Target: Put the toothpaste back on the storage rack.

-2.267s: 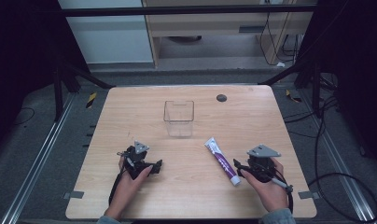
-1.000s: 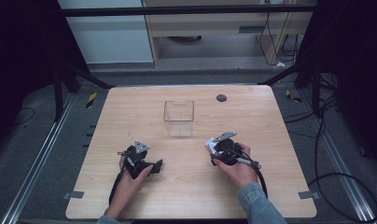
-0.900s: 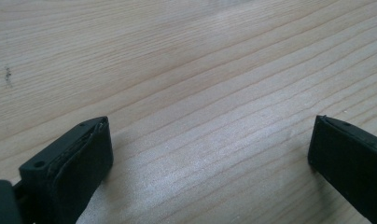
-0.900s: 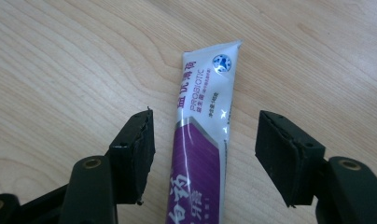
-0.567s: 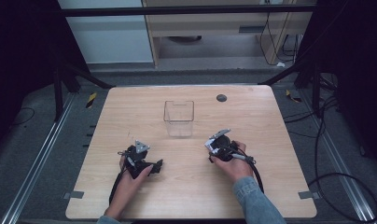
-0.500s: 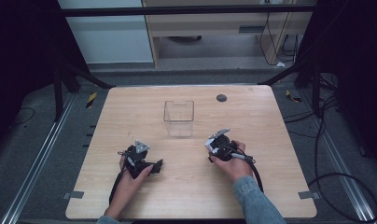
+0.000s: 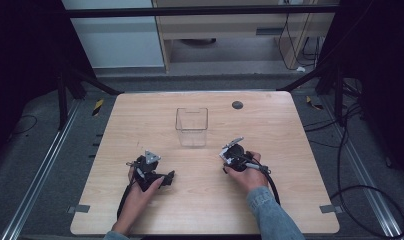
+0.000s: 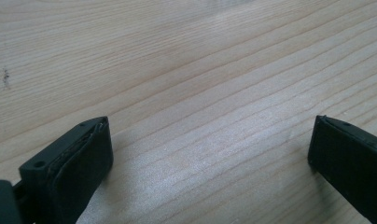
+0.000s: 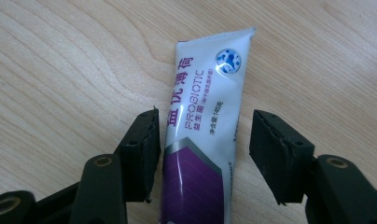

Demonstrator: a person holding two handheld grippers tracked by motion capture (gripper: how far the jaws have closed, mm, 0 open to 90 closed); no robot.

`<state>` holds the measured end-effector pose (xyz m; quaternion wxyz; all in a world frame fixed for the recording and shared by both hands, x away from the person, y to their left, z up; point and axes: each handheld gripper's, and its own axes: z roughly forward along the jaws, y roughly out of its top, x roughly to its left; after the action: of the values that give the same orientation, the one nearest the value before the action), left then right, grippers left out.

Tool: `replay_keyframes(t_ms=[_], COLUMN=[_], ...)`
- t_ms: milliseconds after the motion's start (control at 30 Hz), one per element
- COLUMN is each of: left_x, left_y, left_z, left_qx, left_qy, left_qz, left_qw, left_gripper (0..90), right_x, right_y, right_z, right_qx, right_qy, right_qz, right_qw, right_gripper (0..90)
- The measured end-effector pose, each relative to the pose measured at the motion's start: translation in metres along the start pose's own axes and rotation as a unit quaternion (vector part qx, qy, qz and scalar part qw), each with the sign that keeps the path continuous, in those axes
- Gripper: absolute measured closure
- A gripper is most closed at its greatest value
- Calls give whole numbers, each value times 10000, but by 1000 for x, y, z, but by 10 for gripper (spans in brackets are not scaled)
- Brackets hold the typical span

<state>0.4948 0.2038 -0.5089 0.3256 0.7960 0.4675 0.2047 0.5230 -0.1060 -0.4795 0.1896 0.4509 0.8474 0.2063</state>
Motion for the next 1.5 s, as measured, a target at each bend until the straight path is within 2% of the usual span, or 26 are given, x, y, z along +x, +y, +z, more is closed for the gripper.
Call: replay_keyframes(t_ms=[333, 600, 933, 1000, 1067, 1500], left_x=[0, 0, 0, 0, 0, -1], left_y=[0, 0, 0, 0, 0, 0], left_z=[0, 0, 0, 0, 0, 0], left_qx=[0, 0, 1, 1, 1, -9], left_qy=[0, 1, 1, 1, 1, 4], left_qz=[0, 0, 1, 0, -1, -16], left_qw=[10000, 10000, 10000, 10000, 10000, 10000], left_gripper=[0, 0, 0, 0, 0, 0], right_x=[0, -1, -10, -11, -13, -16], right_y=[3, 3, 3, 4, 5, 11], right_z=[0, 0, -1, -1, -3, 1], right_qx=[73, 109, 120, 126, 118, 368], right_qy=[66, 95, 275, 266, 287, 283], right_qz=[-56, -6, 67, 35, 35, 22], right_qw=[9999, 9999, 9995, 9996, 9995, 9989], right_gripper=[521, 529, 586, 610, 684, 703])
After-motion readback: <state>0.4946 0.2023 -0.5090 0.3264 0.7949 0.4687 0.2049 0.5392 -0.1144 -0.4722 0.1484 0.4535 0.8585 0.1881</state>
